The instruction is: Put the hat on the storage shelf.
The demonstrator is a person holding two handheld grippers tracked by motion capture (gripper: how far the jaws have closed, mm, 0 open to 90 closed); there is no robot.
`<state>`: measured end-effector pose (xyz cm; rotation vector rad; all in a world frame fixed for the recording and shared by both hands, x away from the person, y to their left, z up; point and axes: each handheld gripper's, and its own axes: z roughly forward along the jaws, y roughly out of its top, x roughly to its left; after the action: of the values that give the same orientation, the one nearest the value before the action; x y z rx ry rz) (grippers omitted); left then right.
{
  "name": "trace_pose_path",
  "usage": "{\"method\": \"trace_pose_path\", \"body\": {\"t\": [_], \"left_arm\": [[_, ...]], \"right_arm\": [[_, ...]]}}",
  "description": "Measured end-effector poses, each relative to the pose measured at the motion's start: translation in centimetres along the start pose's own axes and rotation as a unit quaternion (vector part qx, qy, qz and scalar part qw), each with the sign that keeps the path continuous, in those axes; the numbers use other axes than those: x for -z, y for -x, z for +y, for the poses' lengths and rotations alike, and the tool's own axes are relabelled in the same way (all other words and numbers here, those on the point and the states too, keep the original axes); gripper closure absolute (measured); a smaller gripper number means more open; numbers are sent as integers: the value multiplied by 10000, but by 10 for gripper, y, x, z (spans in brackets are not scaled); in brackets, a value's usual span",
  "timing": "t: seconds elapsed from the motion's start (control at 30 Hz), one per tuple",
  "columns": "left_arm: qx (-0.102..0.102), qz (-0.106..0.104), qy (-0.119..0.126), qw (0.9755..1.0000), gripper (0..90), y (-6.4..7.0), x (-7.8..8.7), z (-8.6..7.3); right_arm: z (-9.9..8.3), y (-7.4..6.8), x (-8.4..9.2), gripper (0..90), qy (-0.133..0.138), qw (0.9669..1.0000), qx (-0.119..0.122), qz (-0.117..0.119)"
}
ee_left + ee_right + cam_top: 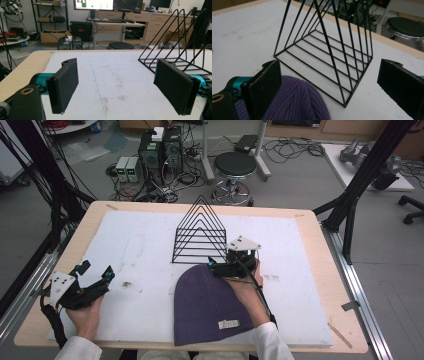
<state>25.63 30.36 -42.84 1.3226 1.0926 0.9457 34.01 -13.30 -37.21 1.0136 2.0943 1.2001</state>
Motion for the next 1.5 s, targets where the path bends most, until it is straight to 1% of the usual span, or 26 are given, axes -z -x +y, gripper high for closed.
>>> {"method": "trace_pose_path", "body": {"t": [0.2,0.33,0.37,0.43,0.5,0.53,0.6,0.67,0.7,0.8,0.83,0.87,0.9,0.93,1.03,1.17,1.33,1.43,1.5], "left_arm": [[-9,-11,-8,10000,197,0,-1,0],[14,-16,-11,10000,197,0,-1,0],[23,-17,-1,10000,197,0,-1,0],[16,-15,-7,10000,197,-1,-1,0],[22,-20,-3,10000,197,-1,-1,0],[28,-18,-3,10000,197,-1,-1,0],[40,-20,5,10000,197,-1,0,0],[41,-21,4,10000,197,-1,0,0],[37,-21,-1,10000,197,-1,0,0],[48,-24,1,10000,197,-2,0,0],[51,-23,1,10000,197,-2,0,0],[53,-27,0,10000,197,-2,0,0],[56,-27,-1,10000,197,-2,0,-1],[60,-29,1,10000,197,-2,0,-1],[67,-35,-13,10000,197,-2,-1,-1],[58,-44,-23,10000,197,-1,-1,-1],[58,-40,-35,10000,197,-1,-2,-1],[76,-41,-21,10000,197,-1,-2,-1],[80,-47,-26,10000,197,-1,-2,-1]], "right_arm": [[-6,0,-12,40,-329,9992,-156,133],[-9,-1,-19,40,-522,9984,-141,150],[-11,0,-23,40,-655,9976,-143,162],[-12,0,-24,40,-700,9972,-179,178],[-15,0,-28,40,-827,9961,-218,193],[-17,0,-31,40,-931,9953,-208,163],[-18,0,-34,40,-1014,9945,-203,167],[-20,0,-36,40,-1057,9941,-217,139],[-21,0,-38,40,-1080,9937,-266,151],[-23,-1,-40,42,-1128,9930,-295,164],[-30,-2,-40,61,-908,9954,-294,98],[-34,-2,-41,61,-928,9951,-321,78],[-34,-2,-41,61,-928,9951,-321,78],[-41,-1,-44,61,-1057,9937,-348,115],[-46,1,-48,61,-1186,9923,-320,142],[-47,2,-49,61,-1199,9920,-350,165],[-49,1,-53,61,-1312,9906,-317,207],[-49,2,-53,61,-1332,9903,-334,210],[-50,3,-54,61,-1387,9894,-362,247]]}}
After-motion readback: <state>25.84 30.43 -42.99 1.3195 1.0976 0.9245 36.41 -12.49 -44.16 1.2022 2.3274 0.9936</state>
